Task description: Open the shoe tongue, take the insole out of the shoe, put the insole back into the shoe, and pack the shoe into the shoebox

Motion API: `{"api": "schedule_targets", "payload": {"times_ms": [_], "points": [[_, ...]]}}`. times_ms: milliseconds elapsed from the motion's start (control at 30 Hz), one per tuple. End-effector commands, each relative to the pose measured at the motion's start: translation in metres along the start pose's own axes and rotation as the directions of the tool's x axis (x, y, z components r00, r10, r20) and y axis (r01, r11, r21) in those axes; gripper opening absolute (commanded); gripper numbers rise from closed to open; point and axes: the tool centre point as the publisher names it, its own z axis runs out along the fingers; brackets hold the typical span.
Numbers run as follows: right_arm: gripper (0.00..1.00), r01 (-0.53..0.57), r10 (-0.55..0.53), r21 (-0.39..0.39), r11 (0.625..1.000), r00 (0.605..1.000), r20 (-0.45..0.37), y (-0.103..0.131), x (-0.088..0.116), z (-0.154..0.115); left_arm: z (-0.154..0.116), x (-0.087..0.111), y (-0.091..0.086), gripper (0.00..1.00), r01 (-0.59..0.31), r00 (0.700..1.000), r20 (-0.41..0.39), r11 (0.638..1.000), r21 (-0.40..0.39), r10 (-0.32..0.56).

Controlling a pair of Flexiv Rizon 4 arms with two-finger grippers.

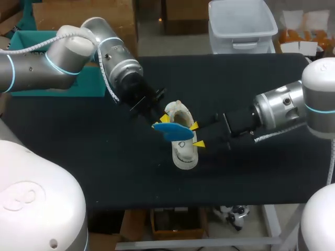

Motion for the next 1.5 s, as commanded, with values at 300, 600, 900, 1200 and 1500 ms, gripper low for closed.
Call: {"api": "schedule_targets", "payload": {"times_ms": [300,600,900,1200,1500], "points": [[0.22,0.006,-0.005,0.029,1.000,1.000,-0.020,0.008,0.003,0.005,0.001,0.000,0.016,0.00,-0.009,1.000,0.009,1.000,0.014,0.009],[0.00,0.003,-0.002,0.030,1.000,1.000,-0.023,0.009,0.003,0.004,-0.001,-0.001,0.021,0.00,-0.007,1.000,0.021,1.000,0.023,0.006],[0.00,0.017,-0.015,0.042,0.999,0.999,-0.033,0.011,0.001,0.000,-0.007,-0.004,0.022,0.20,0.028,1.000,-0.007,0.999,0.025,-0.028],[0.00,0.065,-0.061,0.067,0.996,0.997,-0.053,0.014,-0.002,-0.005,-0.028,-0.010,0.008,0.80,0.059,0.997,-0.044,0.997,-0.047,-0.061],[0.00,0.075,-0.071,0.073,0.995,0.996,-0.055,0.015,-0.008,-0.007,-0.059,-0.010,0.004,0.98,0.125,0.986,-0.086,0.979,-0.163,-0.140]]}}
